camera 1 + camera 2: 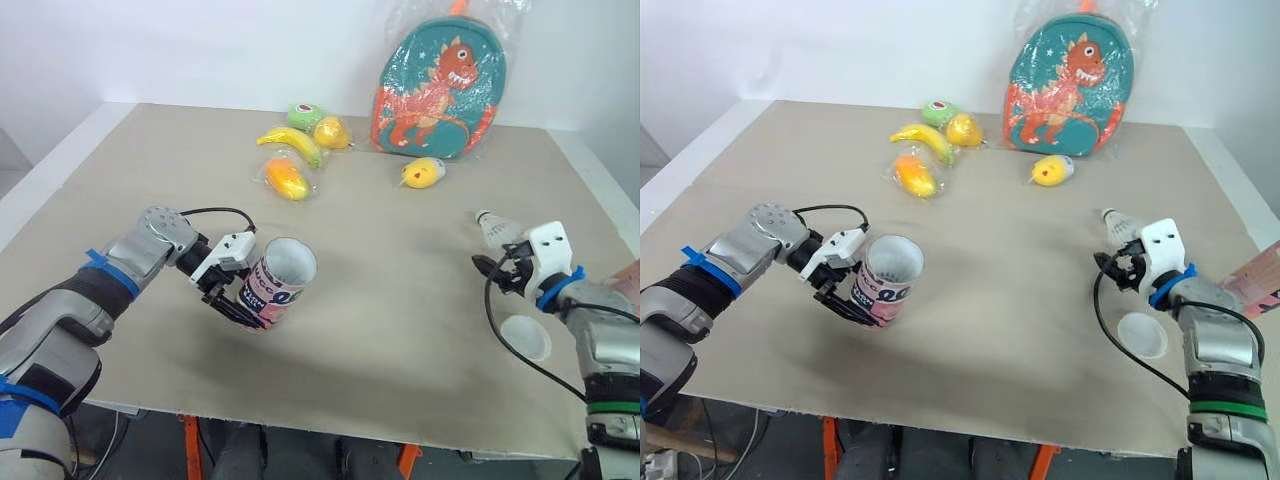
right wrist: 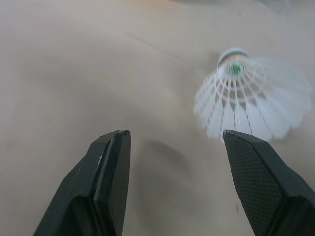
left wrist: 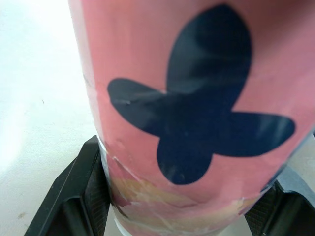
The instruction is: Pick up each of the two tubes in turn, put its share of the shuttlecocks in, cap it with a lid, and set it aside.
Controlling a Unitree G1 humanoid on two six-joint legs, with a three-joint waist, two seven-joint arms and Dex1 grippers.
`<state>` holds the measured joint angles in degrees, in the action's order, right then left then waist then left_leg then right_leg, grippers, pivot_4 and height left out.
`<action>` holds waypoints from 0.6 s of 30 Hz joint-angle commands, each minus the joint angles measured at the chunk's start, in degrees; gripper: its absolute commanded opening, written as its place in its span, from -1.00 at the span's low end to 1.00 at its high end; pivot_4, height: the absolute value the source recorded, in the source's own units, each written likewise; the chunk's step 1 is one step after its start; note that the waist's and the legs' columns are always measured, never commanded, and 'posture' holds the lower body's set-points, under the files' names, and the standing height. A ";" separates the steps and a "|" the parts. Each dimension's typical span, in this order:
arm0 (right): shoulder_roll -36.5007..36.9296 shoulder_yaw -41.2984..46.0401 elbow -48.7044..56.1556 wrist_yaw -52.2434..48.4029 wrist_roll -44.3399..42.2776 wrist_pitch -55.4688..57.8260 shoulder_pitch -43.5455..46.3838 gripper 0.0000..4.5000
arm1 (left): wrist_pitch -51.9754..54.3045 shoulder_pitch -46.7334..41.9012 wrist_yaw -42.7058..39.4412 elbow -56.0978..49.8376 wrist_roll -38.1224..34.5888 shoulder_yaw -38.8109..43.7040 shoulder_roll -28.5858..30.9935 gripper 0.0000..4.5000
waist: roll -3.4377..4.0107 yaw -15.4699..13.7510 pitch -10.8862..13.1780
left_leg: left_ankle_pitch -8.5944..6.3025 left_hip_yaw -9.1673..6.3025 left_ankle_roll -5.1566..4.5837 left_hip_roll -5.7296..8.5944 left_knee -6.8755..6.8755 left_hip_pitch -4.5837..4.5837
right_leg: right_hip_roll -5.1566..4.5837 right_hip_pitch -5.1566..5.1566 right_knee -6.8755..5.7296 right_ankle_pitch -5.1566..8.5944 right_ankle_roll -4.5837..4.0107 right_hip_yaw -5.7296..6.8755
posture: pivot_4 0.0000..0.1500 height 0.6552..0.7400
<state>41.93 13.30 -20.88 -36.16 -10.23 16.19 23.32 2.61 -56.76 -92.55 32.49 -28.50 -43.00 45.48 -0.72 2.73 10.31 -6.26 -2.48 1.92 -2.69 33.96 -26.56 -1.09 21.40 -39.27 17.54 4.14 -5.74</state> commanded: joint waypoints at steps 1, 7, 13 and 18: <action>0.06 -1.49 -6.53 2.10 2.86 -4.04 5.57 0.44 | 0.04 -0.22 0.05 -0.73 -0.09 1.90 0.42 0.32 | 0.00 0.00 0.00 | 0.00 0.01 0.00 0.00 0.01 0.00 | 0.00 0.00 0.00 0.00 0.00 -0.01 | 1.00 1.00; -0.73 -4.73 -17.99 4.26 6.51 -7.72 13.92 0.44 | 0.18 -0.22 0.05 -0.77 -0.12 2.12 0.30 0.32 | 0.03 0.03 0.02 | 0.00 0.04 0.00 0.00 0.02 0.01 | 0.00 0.01 0.00 -0.04 0.00 -0.04 | 1.00 1.00; -2.03 -6.31 -29.83 7.22 9.02 -11.29 21.94 0.09 | 0.32 0.00 0.05 -1.02 -0.15 2.37 0.53 0.32 | 0.04 0.04 0.03 | 0.00 0.05 0.00 0.01 -0.04 0.01 | -0.01 0.02 0.00 -0.03 -0.06 -0.05 | 1.00 1.00; -3.43 -7.08 -36.11 9.31 10.45 -13.42 26.12 -0.98 | 0.44 0.19 0.05 -1.40 -0.14 2.55 0.77 0.32 | 0.04 0.07 0.03 | 0.00 0.05 0.00 0.01 -0.06 0.01 | -0.01 0.02 0.00 -0.03 -0.07 -0.05 | 1.00 1.00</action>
<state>38.14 6.32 -56.62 -27.86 -0.25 4.29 47.82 2.94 -56.57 -92.55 32.40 -28.20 -42.65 45.63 -0.68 2.80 10.34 -6.26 -2.43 1.92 -2.68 33.90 -26.55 -1.10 21.42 -39.27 17.51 4.07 -5.79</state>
